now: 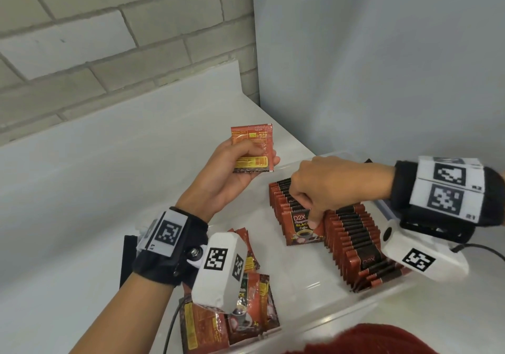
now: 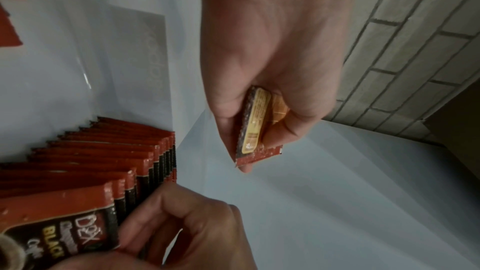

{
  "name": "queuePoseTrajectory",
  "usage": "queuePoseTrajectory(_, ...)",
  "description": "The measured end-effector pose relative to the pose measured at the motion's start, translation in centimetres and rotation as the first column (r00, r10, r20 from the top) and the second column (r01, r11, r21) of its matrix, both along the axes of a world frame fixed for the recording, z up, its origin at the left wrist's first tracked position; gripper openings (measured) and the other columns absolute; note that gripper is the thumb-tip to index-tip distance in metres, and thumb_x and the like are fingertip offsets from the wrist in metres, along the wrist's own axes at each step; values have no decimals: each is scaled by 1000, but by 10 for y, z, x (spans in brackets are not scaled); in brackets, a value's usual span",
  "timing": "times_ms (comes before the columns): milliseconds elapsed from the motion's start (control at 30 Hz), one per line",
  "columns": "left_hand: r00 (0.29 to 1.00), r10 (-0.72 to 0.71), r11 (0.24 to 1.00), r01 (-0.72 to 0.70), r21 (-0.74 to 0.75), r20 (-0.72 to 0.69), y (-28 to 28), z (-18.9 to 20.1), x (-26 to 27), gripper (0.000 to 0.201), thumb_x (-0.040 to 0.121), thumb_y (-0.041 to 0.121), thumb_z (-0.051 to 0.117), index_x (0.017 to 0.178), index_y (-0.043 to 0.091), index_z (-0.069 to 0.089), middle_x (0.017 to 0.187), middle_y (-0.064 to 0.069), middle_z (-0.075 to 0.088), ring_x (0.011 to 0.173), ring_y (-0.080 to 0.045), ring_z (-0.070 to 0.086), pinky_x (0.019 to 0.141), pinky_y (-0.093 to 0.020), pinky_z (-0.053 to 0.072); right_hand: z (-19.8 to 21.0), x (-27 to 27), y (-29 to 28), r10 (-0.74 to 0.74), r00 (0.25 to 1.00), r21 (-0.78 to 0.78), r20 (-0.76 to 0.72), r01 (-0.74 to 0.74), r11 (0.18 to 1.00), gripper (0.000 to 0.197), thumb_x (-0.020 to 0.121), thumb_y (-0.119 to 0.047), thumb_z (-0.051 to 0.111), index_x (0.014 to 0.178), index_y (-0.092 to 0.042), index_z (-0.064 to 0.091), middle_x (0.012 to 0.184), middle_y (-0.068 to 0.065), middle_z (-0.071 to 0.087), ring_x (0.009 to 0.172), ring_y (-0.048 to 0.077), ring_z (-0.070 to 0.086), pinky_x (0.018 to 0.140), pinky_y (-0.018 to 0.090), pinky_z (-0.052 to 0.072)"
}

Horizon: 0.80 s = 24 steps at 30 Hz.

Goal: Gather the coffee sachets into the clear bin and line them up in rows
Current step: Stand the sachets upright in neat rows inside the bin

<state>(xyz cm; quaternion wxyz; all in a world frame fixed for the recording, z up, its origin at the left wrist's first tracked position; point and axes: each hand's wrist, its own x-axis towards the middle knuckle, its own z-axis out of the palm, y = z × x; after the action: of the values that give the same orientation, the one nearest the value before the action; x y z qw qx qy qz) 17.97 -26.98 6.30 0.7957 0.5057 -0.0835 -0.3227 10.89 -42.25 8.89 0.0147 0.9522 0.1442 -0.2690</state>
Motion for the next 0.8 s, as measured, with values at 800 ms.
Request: queuePoseTrajectory(800,995,-99,991,96,-96,-25,3,2,1,67,86,57,45,131,7,50,125,-15,56,106,-25,54,101,-36,44,23,9,-21,-558,816,959,-152,258,117,10,83,-3,70,90,2,66,85,13,73,77,16,72,74,18,55)
